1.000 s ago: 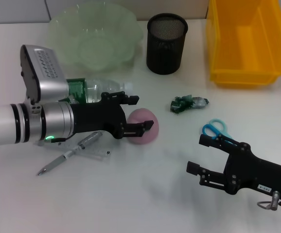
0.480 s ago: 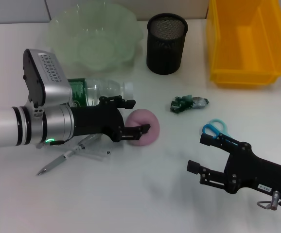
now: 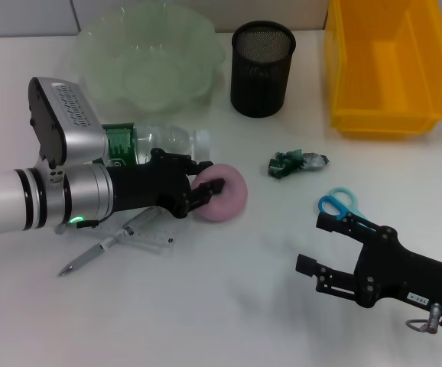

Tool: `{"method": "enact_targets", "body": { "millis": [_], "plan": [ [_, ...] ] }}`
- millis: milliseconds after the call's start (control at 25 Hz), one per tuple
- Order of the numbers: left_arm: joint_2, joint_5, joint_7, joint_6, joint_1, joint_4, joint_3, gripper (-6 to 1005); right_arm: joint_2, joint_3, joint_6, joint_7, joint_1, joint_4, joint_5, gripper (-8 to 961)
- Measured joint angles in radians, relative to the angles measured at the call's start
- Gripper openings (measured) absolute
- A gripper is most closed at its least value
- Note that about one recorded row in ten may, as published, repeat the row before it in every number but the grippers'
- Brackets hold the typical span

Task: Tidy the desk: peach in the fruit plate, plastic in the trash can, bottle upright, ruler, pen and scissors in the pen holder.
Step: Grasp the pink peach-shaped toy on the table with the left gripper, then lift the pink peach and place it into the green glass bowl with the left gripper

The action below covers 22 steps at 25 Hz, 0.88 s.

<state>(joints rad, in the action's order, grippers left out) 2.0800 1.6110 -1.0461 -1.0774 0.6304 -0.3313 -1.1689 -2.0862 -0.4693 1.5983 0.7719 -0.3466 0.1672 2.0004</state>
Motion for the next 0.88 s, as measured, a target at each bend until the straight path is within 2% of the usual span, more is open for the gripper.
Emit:
{"method": "enact_targets", "body": {
  "millis": [400, 520, 720, 880],
  "plan": [
    [0.0, -0.021, -0.004, -0.021, -0.004, 0.0, 0.0, 219, 0.0, 0.0, 0.0, 0.0, 0.006, -0.006, 0.0, 816],
    [-0.001, -0.116, 0.004, -0.078, -0.031, -0.024, 0.001, 154, 0.0, 0.0, 0.0, 0.0, 0.01, -0.007, 0.0, 816],
    [-0.001, -0.13, 0.004, -0.084, -0.036, -0.031, 0.002, 100, 0.0, 0.0, 0.001, 0.0, 0.011, -0.008, 0.0, 815],
    [-0.001, -0.218, 0.007, -0.116, -0.056, -0.081, 0.008, 72, 0.0, 0.0, 0.004, 0.0, 0.008, -0.009, 0.0, 816]
  ]
}}
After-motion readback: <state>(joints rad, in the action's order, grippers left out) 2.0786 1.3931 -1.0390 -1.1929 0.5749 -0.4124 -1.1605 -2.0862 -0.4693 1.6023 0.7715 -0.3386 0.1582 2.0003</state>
